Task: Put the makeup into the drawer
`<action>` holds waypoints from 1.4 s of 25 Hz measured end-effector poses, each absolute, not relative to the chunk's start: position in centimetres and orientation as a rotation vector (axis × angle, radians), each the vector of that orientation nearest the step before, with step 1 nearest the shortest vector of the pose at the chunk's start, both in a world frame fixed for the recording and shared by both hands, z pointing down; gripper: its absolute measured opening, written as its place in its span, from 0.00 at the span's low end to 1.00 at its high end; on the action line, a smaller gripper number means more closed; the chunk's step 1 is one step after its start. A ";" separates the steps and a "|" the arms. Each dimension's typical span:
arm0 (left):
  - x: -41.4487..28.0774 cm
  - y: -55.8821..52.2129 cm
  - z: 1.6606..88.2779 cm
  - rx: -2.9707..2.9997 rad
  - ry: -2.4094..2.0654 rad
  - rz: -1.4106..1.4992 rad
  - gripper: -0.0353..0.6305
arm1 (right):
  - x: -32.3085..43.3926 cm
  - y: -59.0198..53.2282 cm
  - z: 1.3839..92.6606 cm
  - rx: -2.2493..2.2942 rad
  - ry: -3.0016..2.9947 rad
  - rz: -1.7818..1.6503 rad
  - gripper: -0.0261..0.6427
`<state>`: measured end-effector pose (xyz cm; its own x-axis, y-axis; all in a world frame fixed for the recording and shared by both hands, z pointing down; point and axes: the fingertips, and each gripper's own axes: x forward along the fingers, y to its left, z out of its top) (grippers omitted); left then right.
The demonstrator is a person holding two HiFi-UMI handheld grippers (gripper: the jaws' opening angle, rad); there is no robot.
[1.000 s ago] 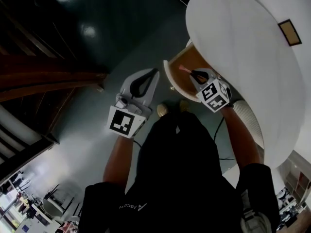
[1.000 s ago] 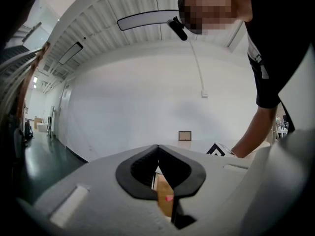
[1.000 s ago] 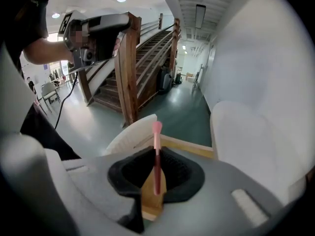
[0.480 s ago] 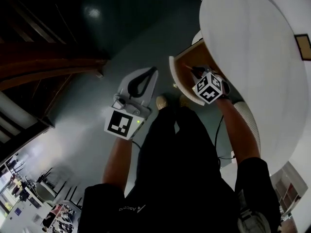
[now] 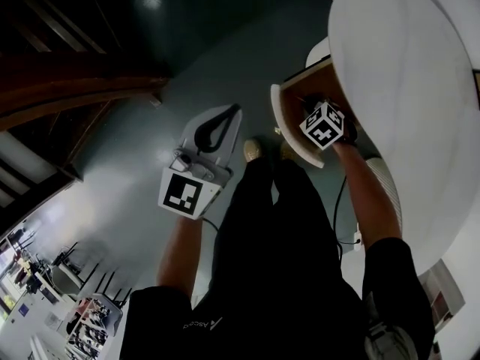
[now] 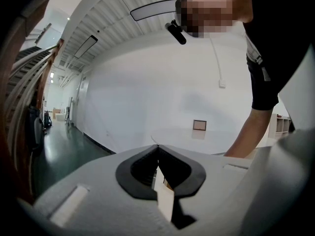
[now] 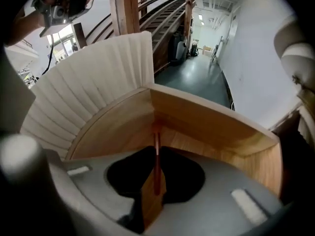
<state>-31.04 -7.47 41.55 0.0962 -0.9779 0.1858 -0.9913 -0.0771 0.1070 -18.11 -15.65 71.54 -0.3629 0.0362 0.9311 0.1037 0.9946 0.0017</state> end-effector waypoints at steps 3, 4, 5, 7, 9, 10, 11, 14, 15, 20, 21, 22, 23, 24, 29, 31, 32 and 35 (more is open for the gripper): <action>-31.2 -7.4 41.9 2.151 -1.984 0.102 0.07 | -18.1 -15.7 72.5 -0.116 -1.915 -0.068 0.12; -31.2 -7.4 42.0 2.148 -1.986 0.102 0.07 | -18.0 -15.7 72.7 -0.118 -1.908 -0.066 0.12; -31.2 -7.4 42.0 2.146 -1.987 0.102 0.07 | -18.0 -15.7 72.9 -0.120 -1.902 -0.063 0.12; -31.1 -7.4 42.1 2.143 -1.988 0.107 0.07 | -18.1 -15.7 73.3 -0.124 -1.895 -0.055 0.12; -30.9 -7.3 42.2 2.141 -1.986 0.111 0.07 | -18.0 -15.7 73.6 -0.125 -1.887 -0.049 0.12; -30.8 -7.3 42.2 2.142 -1.984 0.114 0.07 | -18.0 -15.7 73.6 -0.124 -1.884 -0.046 0.12; -30.7 -7.3 42.2 2.142 -1.982 0.118 0.07 | -18.0 -15.7 73.6 -0.123 -1.883 -0.043 0.12; -30.5 -7.2 42.2 2.144 -1.976 0.124 0.07 | -18.0 -15.6 73.4 -0.118 -1.883 -0.032 0.14; -30.4 -7.2 42.2 2.147 -1.974 0.124 0.07 | -18.0 -15.5 73.3 -0.115 -1.887 -0.030 0.14; -29.7 -7.7 41.6 2.178 -1.961 0.117 0.07 | -18.1 -15.5 71.1 -0.063 -1.953 -0.025 0.14; -29.6 -7.7 41.4 2.186 -1.960 0.112 0.07 | -18.2 -15.4 70.5 -0.047 -1.975 -0.020 0.14; -29.4 -7.8 41.1 2.194 -1.959 0.106 0.07 | -18.3 -15.3 69.7 -0.030 -1.998 -0.015 0.14; -29.3 -7.8 40.8 2.203 -1.958 0.101 0.07 | -18.5 -15.1 68.9 -0.013 -2.021 -0.010 0.13; -29.1 -7.8 40.5 2.212 -1.955 0.097 0.07 | -18.5 -14.8 67.9 0.004 -2.045 -0.004 0.13; -27.3 -7.4 39.6 2.258 -1.943 0.096 0.07 | -18.3 -13.6 62.8 0.085 -2.183 0.025 0.11; -26.6 -7.2 39.7 2.286 -1.942 0.097 0.07 | -18.4 -13.2 60.8 0.117 -2.247 0.019 0.10; -26.3 -7.1 39.7 2.300 -1.941 0.095 0.07 | -18.4 -13.1 59.7 0.132 -2.280 0.015 0.09; -25.2 -6.7 39.3 2.327 -1.934 0.074 0.07 | -18.3 -12.5 55.4 0.180 -2.392 0.007 0.06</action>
